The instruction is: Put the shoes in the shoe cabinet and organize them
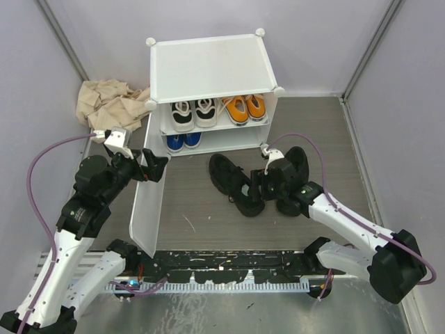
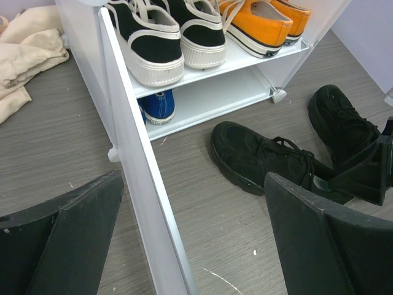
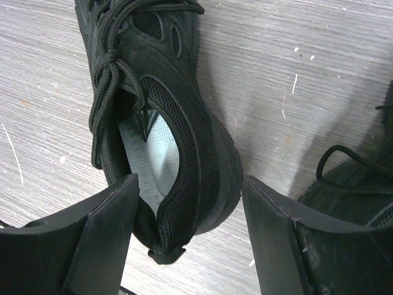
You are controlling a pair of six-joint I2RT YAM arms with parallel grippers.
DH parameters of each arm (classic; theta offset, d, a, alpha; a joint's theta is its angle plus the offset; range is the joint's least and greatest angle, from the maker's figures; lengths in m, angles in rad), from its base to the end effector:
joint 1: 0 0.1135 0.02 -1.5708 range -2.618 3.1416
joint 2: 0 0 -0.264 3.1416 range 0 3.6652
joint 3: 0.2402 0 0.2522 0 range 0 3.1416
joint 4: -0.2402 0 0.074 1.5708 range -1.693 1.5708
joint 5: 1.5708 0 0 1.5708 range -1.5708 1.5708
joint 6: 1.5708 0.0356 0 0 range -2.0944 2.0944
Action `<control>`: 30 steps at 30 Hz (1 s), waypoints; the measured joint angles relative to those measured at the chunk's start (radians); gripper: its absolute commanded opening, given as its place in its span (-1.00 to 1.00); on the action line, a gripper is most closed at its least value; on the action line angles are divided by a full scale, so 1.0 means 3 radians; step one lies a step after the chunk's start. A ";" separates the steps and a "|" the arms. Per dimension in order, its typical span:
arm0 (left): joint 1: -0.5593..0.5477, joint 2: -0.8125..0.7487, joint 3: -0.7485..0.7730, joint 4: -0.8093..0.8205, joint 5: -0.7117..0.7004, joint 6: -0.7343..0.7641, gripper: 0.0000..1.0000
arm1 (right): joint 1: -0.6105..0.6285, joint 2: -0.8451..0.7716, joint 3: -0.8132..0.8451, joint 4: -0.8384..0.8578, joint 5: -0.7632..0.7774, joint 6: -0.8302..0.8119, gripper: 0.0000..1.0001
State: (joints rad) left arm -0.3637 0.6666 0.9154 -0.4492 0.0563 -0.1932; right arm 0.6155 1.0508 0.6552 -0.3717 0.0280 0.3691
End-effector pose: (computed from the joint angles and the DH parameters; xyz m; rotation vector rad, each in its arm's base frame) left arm 0.1325 -0.0526 0.3734 0.1938 1.7826 -0.4512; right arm 0.1776 0.1244 0.2275 -0.2788 2.3667 0.4491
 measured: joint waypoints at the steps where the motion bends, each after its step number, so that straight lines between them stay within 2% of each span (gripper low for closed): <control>1: 0.0000 0.0000 0.0000 0.0000 -0.0004 0.0000 0.96 | 0.0001 0.0009 -0.0028 0.0069 -0.0004 -0.0009 0.44; 6: -0.0003 0.0000 0.0000 0.0000 -0.0023 0.0000 0.96 | 0.0017 0.0216 -0.0186 0.0479 -0.0011 -0.0038 0.37; 9: -0.0003 0.0004 0.0003 -0.0001 -0.0025 0.0000 0.96 | 0.0071 0.0456 -0.0287 0.0802 0.0066 0.0009 0.21; 10: -0.0003 0.0006 0.0003 -0.0001 -0.0027 0.0000 0.96 | 0.0113 0.0539 -0.0296 0.0872 0.0122 0.0032 0.09; 11: -0.0003 0.0006 0.0003 -0.0001 -0.0027 0.0000 0.96 | 0.0172 0.0637 -0.0296 0.0946 0.0207 0.0067 -0.11; 13: -0.0003 0.0006 0.0003 -0.0001 -0.0029 0.0000 0.96 | 0.0299 0.0740 -0.0263 0.0997 0.0441 0.0111 -0.65; 16: -0.0003 0.0006 0.0003 -0.0001 -0.0036 0.0000 0.96 | 0.0504 0.0801 -0.0217 0.0988 0.0753 0.0308 -0.97; 24: -0.0003 0.0006 0.0003 -0.0001 -0.0039 0.0000 0.96 | 0.0619 0.0857 -0.0100 0.0722 0.1314 0.0951 -0.98; 30: -0.0003 0.0009 0.0003 0.0001 -0.0050 0.0004 0.96 | 0.0619 0.1586 0.0580 0.0598 0.1584 0.1067 -0.98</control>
State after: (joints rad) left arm -0.3645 0.6693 0.9161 -0.4488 0.0414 -0.1921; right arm 0.8013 1.5265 0.8291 -0.1925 0.5034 0.6891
